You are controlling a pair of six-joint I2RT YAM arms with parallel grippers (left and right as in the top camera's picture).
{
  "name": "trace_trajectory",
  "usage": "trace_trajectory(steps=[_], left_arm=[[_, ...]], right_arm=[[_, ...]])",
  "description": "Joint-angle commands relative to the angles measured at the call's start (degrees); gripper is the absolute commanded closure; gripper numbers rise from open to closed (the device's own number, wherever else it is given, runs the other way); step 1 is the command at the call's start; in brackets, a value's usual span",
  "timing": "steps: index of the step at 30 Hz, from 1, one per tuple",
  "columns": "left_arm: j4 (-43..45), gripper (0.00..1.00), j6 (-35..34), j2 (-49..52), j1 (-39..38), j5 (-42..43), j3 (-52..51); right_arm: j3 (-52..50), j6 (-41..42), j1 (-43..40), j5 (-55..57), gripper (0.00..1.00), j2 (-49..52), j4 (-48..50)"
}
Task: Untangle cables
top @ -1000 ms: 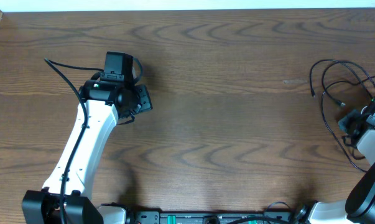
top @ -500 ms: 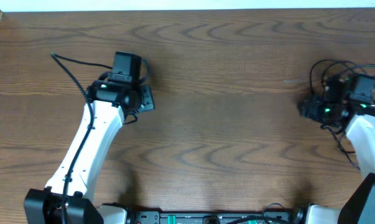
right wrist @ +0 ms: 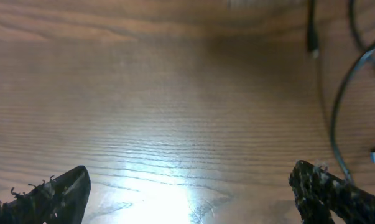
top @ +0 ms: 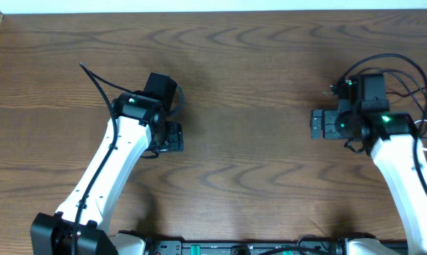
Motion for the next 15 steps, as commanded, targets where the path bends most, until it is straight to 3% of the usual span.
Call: trace_trajectory(steps=[1, 9, 10, 12, 15], left_arm=[[2.10, 0.24, -0.46, -2.08, 0.07, -0.52, -1.99], [13.92, 0.23, 0.39, -28.55, 0.07, -0.81, -19.12], [14.27, 0.02, 0.42, -33.66, 0.07, -1.05, -20.46], [14.01, 0.02, 0.42, -41.18, 0.07, -1.20, -21.18], [13.99, 0.02, 0.42, -44.39, 0.07, -1.20, -21.18]], right_arm=[[-0.85, 1.16, 0.11, -0.46, 0.01, -6.45, -0.37], [-12.94, 1.18, 0.11, -0.46, 0.01, -21.59, 8.17], [-14.49, 1.18, 0.11, -0.31, 0.01, -24.94, 9.64], [-15.61, 1.14, 0.11, 3.39, 0.01, -29.49, 10.45], [-15.61, 1.16, 0.13, 4.66, 0.01, -29.97, 8.63]])
